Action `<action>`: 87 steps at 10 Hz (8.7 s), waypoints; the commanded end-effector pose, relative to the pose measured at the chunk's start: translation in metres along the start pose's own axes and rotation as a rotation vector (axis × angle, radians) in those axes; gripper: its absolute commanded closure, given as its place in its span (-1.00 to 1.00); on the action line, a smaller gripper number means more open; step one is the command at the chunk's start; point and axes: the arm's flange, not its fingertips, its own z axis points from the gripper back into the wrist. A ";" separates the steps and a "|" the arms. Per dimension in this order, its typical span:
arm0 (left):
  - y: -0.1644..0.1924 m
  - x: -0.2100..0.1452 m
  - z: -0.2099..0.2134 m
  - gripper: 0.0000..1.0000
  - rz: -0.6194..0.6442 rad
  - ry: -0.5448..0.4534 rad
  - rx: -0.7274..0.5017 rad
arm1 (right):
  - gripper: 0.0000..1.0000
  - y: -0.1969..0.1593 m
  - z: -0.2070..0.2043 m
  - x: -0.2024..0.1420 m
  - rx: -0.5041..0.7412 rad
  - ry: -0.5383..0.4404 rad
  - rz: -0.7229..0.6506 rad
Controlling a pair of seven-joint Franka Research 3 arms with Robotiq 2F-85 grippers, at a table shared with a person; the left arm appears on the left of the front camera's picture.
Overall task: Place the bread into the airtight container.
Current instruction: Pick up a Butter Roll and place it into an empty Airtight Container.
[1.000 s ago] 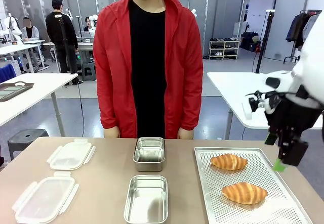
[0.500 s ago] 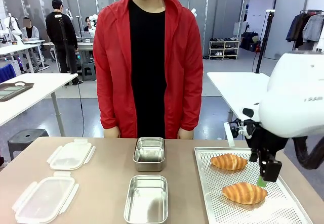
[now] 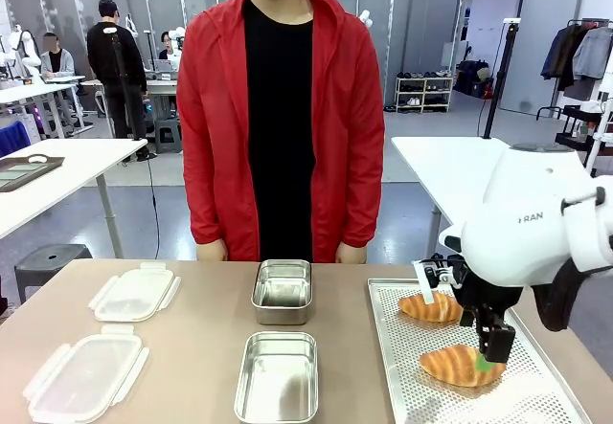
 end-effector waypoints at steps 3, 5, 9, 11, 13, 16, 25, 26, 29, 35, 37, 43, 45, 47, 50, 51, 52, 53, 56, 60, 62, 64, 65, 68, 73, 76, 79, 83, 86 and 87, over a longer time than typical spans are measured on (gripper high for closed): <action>-0.002 0.000 0.001 -1.00 -0.007 -0.005 -0.009 | -1.00 -0.010 -0.033 -0.008 -0.017 -0.028 0.008; -0.002 0.000 0.001 -1.00 -0.007 -0.005 -0.009 | -1.00 -0.018 -0.043 -0.005 -0.011 -0.011 -0.008; -0.002 0.000 0.001 -1.00 -0.007 -0.005 -0.009 | -0.80 -0.027 -0.061 -0.011 0.027 0.012 -0.076; -0.002 0.000 0.001 -1.00 -0.007 -0.005 -0.009 | -0.40 -0.029 -0.065 -0.014 0.015 0.024 -0.073; -0.002 0.000 0.001 -1.00 -0.007 -0.005 -0.009 | -0.01 -0.028 -0.068 -0.014 0.015 0.011 -0.071; -0.002 0.000 0.001 -1.00 -0.007 -0.005 -0.009 | 0.56 -0.026 -0.059 -0.012 0.008 0.013 -0.066; -0.002 0.000 0.001 -1.00 -0.007 -0.005 -0.009 | 0.86 -0.004 0.090 0.049 0.010 0.017 -0.152; -0.002 0.000 0.001 -1.00 -0.007 -0.005 -0.009 | 0.86 0.006 0.099 0.071 0.001 0.038 -0.167; -0.002 0.000 0.001 -1.00 -0.007 -0.005 -0.009 | 0.86 0.038 0.089 0.162 -0.028 0.028 -0.203; -0.002 0.000 0.001 -1.00 -0.007 -0.005 -0.009 | 0.86 0.076 0.035 0.285 -0.059 -0.045 -0.255; -0.002 0.000 0.001 -1.00 -0.007 -0.005 -0.009 | 0.86 0.080 0.037 0.285 -0.071 -0.051 -0.317; -0.002 0.000 0.001 -1.00 -0.007 -0.005 -0.009 | 0.68 0.079 0.031 0.283 -0.037 -0.043 -0.246; -0.002 0.000 0.001 -1.00 -0.007 -0.005 -0.009 | 0.68 0.088 0.021 0.290 0.028 -0.132 -0.439; -0.002 0.000 0.001 -1.00 -0.007 -0.005 -0.009 | 0.68 0.096 0.011 0.296 -0.032 -0.165 -0.683; -0.002 0.000 0.001 -1.00 -0.007 -0.005 -0.009 | 0.68 0.097 -0.011 0.294 -0.096 -0.158 -0.952; -0.002 0.000 0.001 -1.00 -0.007 -0.005 -0.009 | 0.68 0.095 -0.018 0.292 -0.102 -0.123 -0.973; -0.002 0.000 0.001 -1.00 -0.007 -0.005 -0.009 | 0.68 0.092 -0.024 0.292 -0.081 -0.131 -0.974; -0.002 0.000 0.001 -1.00 -0.007 -0.005 -0.009 | 0.68 0.091 -0.028 0.293 -0.025 -0.139 -0.979; -0.002 0.000 0.001 -1.00 -0.007 -0.005 -0.009 | -0.14 0.083 -0.037 0.295 -0.001 -0.166 -0.985; -0.002 0.000 0.001 -1.00 -0.007 -0.005 -0.009 | -1.00 0.079 -0.035 0.294 0.018 -0.157 -0.999; -0.002 0.000 0.001 -1.00 -0.007 -0.005 -0.009 | -1.00 0.083 -0.037 0.292 0.008 -0.137 -0.998; -0.002 0.000 0.001 -1.00 -0.007 -0.005 -0.009 | -1.00 0.083 -0.037 0.292 0.008 -0.137 -0.998; -0.002 0.000 0.001 -1.00 -0.007 -0.005 -0.009 | -1.00 0.083 -0.037 0.292 0.008 -0.137 -0.998; -0.002 0.000 0.001 -1.00 -0.007 -0.005 -0.009 | -1.00 0.083 -0.037 0.292 0.008 -0.137 -0.998; -0.002 0.000 0.001 -1.00 -0.007 -0.005 -0.009 | -1.00 0.083 -0.037 0.292 0.008 -0.137 -0.998; -0.002 0.000 0.001 -1.00 -0.007 -0.005 -0.009 | -1.00 0.083 -0.037 0.292 0.008 -0.137 -0.998; -0.002 0.000 0.001 -1.00 -0.007 -0.005 -0.009 | -1.00 0.087 0.022 0.268 -0.003 -0.140 -0.904; -0.002 0.000 0.001 -1.00 -0.007 -0.005 -0.009 | -1.00 0.081 0.131 0.190 -0.058 -0.190 -0.745; -0.002 0.000 0.001 -1.00 -0.007 -0.005 -0.009 | -1.00 0.077 0.184 0.101 -0.136 -0.238 -0.600; -0.002 0.000 0.001 -1.00 -0.007 -0.005 -0.009 | -1.00 0.072 0.193 0.071 -0.145 -0.256 -0.547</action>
